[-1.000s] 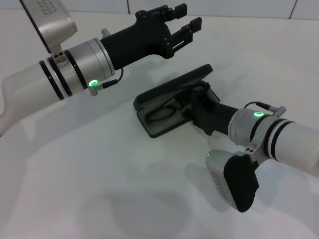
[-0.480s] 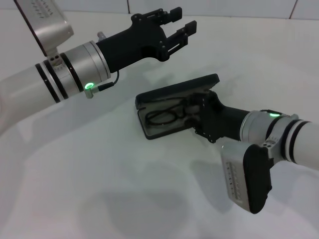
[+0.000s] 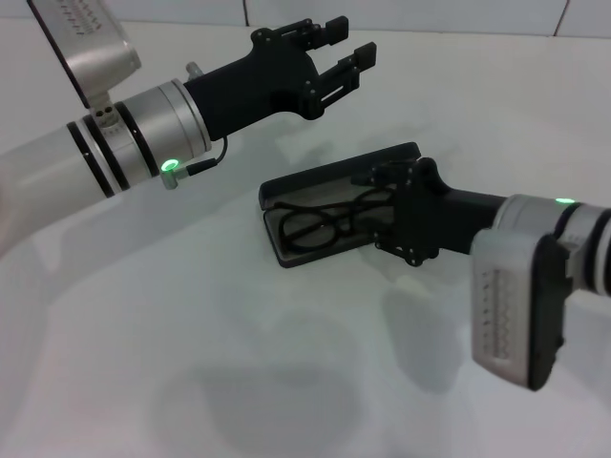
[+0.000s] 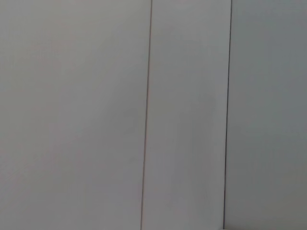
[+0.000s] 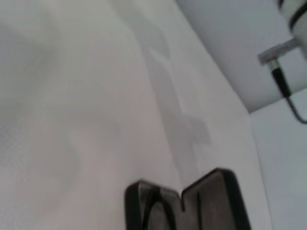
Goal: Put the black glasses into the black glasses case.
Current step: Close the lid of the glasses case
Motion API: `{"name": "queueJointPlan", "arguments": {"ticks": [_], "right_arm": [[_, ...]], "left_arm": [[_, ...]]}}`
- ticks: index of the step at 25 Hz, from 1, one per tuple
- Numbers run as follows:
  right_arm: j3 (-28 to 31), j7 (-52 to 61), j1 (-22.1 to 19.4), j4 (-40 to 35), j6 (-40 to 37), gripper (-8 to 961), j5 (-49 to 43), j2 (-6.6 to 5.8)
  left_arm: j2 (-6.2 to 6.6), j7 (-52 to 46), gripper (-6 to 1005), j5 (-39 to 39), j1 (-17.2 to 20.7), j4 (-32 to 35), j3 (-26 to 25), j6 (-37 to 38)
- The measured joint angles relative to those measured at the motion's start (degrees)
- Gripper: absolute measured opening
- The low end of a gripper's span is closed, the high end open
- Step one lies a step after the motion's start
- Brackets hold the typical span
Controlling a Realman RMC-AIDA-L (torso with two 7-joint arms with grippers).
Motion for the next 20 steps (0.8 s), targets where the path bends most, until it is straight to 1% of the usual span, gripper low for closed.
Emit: {"name": "queueJointPlan", "arguments": {"ticks": [1, 2, 4, 7, 8, 9, 11, 13, 14, 15, 18, 20], "right_arm": [[1.14, 0.04, -0.24, -0.19, -1.52, 492, 0.81, -0.02], [3.30, 0.06, -0.67, -0.38, -5.13, 492, 2.37, -0.02], [9.44, 0.07, -1.70, -0.43, -14.36, 492, 6.13, -0.09], [21.42, 0.74, -2.70, 2.75, -32.62, 493, 12.57, -0.17], [26.37, 1.53, -2.70, 5.27, -39.46, 493, 14.46, -0.18], [29.32, 2.18, -2.69, 7.16, -43.80, 493, 15.46, -0.22], [37.66, 3.38, -1.67, 14.74, -52.78, 494, 17.78, -0.20], [46.97, 3.53, 0.00, 25.03, -60.99, 494, 19.92, -0.21], [50.72, 3.50, 0.59, 28.99, -63.26, 494, 20.51, -0.28], [56.65, 3.39, 1.32, 35.38, -66.53, 495, 20.84, -0.47], [63.84, 3.18, 1.55, 42.40, -68.98, 496, 20.79, -1.02], [65.94, 3.09, 1.12, 44.42, -69.09, 498, 20.78, -1.19]], "left_arm": [[0.02, -0.05, 476, 0.06, 0.00, -0.02, 0.00, -0.04], [0.05, -0.12, 476, 0.14, 0.00, -0.02, 0.01, -0.10], [0.09, -0.35, 476, 0.40, 0.07, -0.30, 0.12, -0.31], [0.06, -2.26, 476, 0.98, -0.10, -2.19, 1.27, -0.53], [0.05, -3.58, 476, 1.56, -0.37, -2.91, 1.85, -0.75], [0.05, -5.04, 476, 2.44, -0.70, -3.66, 2.28, -1.14], [0.10, -8.56, 476, 5.38, -1.91, -5.10, 2.51, -2.52], [0.13, -11.86, 476, 8.76, -3.39, -6.49, 2.52, -4.28], [0.12, -13.34, 476, 10.42, -4.09, -6.98, 2.52, -5.29], [0.08, -15.01, 476, 12.40, -4.86, -7.29, 2.53, -6.49], [0.08, -17.33, 476, 15.29, -6.05, -7.42, 2.56, -9.17], [0.09, -18.15, 476, 16.50, -6.31, -7.43, 2.56, -10.66]]}}
